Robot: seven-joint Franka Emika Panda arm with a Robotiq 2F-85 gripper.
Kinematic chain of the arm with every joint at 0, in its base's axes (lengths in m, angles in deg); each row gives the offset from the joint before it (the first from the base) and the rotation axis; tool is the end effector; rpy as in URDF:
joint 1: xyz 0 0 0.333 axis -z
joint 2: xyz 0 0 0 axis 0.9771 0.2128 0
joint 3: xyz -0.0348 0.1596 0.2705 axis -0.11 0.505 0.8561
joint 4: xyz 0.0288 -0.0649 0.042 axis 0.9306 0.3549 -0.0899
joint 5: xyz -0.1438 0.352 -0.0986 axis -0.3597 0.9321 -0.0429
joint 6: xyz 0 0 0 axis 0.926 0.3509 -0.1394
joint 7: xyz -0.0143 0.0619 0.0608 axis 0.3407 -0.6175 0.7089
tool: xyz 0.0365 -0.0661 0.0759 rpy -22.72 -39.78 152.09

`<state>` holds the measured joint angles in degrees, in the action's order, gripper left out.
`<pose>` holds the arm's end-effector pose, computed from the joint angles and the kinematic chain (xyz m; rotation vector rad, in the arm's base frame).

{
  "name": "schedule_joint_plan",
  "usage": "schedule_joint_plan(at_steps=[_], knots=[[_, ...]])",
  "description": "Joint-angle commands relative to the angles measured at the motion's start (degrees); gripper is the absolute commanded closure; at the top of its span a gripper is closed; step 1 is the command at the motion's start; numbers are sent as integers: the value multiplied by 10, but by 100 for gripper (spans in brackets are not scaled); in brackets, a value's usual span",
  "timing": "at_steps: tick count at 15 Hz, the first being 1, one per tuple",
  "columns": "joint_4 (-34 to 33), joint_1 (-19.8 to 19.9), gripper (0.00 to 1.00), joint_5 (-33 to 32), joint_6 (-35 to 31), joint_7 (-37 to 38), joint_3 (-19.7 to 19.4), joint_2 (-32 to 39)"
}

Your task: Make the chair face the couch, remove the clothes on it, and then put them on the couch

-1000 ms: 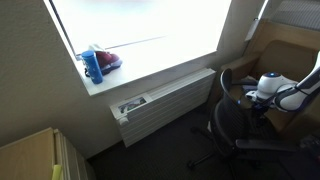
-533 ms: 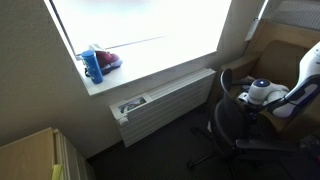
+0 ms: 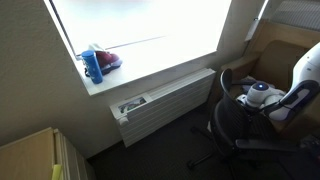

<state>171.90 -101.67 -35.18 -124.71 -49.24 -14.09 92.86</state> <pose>0.4827 0.2044 -0.0737 2.4844 1.6375 -0.1043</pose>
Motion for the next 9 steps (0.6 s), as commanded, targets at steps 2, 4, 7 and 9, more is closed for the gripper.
schedule_joint_plan(at_steps=[2,4,7,9], knots=[[-96,20,0,33,-30,3,11,114],[-132,33,0,50,-25,-12,26,146],[-171,45,34,63,-27,-21,43,172],[-195,48,48,66,-25,-23,48,186]])
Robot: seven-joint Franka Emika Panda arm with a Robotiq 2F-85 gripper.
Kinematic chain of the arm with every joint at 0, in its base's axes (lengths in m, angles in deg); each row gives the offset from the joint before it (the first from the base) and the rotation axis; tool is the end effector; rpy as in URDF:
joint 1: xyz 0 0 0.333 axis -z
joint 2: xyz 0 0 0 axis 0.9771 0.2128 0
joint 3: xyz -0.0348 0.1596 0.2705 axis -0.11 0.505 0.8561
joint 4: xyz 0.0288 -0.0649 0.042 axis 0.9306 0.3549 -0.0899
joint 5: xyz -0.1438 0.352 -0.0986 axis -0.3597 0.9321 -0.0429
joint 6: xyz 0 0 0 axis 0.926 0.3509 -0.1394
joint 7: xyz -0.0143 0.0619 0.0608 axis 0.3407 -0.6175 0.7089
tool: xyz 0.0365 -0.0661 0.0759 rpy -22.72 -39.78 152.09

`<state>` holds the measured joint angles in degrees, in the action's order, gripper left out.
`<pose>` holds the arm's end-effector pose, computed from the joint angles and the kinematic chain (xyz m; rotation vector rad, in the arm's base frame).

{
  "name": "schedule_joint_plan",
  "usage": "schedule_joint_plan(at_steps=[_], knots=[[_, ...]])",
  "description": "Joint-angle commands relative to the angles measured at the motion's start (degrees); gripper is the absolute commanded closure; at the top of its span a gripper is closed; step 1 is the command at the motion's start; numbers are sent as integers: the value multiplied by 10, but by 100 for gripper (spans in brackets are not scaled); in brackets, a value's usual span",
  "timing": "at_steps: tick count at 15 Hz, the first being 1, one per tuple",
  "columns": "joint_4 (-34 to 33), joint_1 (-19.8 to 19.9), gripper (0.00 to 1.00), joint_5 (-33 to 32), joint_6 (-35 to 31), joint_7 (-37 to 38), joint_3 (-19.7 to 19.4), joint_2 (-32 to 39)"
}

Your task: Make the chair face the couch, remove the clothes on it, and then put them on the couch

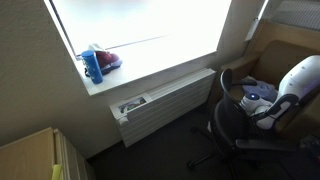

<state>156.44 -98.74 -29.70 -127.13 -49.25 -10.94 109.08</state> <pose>0.4903 0.2113 -0.1640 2.6403 1.5353 -0.0564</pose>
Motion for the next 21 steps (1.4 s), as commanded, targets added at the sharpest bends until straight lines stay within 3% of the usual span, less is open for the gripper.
schedule_joint_plan(at_steps=[1,6,8,11,18,21], knots=[[-51,23,55,14,-1,-26,19,29],[-69,27,90,20,-8,-18,13,33],[-68,38,100,25,-9,-21,17,27],[-33,49,98,20,5,-31,17,-17],[132,-185,98,8,-146,170,-292,-166],[195,-310,98,98,-172,175,-431,-185]])
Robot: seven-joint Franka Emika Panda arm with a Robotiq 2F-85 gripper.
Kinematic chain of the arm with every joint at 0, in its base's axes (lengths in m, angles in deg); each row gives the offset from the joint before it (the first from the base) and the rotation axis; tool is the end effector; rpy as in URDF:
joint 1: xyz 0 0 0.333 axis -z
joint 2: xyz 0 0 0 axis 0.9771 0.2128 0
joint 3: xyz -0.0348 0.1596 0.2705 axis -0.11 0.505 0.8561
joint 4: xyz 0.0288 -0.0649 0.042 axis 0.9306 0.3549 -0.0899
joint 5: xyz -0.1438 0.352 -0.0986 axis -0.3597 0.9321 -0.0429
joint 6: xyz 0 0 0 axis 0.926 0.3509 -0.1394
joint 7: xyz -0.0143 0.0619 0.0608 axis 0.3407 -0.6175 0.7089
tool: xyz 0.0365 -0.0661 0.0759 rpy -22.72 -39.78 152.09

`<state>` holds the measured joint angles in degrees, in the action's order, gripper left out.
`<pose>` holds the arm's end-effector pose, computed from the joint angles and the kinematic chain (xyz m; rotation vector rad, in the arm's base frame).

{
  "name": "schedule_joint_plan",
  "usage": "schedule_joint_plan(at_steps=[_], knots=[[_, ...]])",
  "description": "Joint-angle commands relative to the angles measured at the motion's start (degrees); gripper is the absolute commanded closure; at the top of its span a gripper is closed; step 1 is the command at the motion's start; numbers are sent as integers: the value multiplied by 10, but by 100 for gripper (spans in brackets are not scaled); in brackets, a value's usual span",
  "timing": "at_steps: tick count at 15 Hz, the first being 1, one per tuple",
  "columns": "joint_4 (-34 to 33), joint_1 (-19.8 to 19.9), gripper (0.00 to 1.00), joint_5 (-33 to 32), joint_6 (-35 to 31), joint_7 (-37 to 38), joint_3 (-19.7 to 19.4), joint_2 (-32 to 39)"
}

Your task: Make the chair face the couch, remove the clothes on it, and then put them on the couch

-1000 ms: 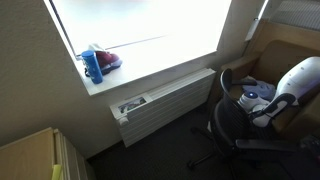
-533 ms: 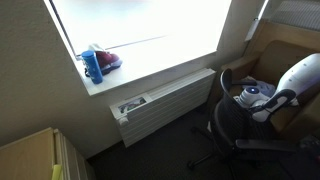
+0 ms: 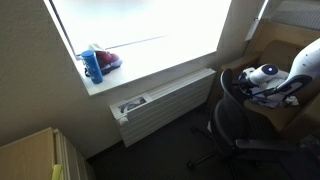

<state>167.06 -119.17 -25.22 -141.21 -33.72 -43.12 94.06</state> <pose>0.6072 0.1437 0.0325 2.3911 1.1210 0.4940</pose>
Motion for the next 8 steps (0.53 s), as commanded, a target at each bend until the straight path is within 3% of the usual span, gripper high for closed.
schedule_joint_plan(at_steps=[1,5,8], knots=[[118,-147,98,81,-42,26,-152,-36],[272,-307,98,152,-58,100,-281,-31],[377,-409,98,265,-45,81,-362,-17]])
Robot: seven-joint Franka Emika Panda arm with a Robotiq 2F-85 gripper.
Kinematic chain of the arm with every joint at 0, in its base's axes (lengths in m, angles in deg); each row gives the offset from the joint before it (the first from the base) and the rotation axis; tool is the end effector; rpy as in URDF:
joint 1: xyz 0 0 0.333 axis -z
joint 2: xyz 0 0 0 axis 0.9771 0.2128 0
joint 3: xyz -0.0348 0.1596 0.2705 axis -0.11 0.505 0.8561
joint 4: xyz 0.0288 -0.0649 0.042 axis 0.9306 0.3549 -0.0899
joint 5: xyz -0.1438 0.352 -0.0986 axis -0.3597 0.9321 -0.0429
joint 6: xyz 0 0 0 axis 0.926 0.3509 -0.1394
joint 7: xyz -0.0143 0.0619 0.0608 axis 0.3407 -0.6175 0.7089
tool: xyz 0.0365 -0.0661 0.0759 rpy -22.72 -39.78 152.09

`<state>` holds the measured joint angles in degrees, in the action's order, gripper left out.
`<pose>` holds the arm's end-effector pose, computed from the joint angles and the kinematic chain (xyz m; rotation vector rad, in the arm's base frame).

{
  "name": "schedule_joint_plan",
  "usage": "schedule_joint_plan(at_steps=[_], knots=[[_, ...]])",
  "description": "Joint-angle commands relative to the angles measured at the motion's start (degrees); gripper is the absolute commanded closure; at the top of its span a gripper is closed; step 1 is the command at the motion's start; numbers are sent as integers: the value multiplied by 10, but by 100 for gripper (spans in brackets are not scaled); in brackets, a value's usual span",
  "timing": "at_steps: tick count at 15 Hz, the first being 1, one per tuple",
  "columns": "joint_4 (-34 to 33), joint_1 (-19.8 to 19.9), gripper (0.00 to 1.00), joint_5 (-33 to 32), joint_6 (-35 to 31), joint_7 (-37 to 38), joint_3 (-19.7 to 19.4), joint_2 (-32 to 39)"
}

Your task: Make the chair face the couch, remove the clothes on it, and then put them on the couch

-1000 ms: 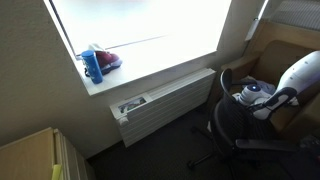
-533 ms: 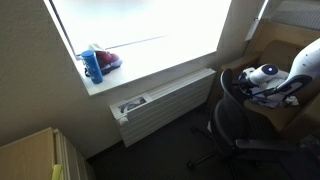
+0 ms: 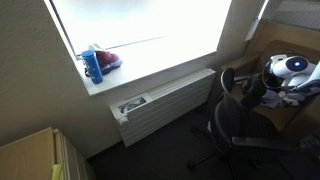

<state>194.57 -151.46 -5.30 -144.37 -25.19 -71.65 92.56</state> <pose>0.5366 0.0922 0.1567 2.2436 0.6022 0.6397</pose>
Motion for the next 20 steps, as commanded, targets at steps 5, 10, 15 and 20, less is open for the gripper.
schedule_joint_plan(at_steps=[5,10,15,20], knots=[[240,-175,98,165,-18,-10,-219,29],[266,-138,91,180,-45,-31,-264,12],[245,-106,98,209,-40,-8,-242,-28],[134,55,98,210,42,29,-233,-66]])
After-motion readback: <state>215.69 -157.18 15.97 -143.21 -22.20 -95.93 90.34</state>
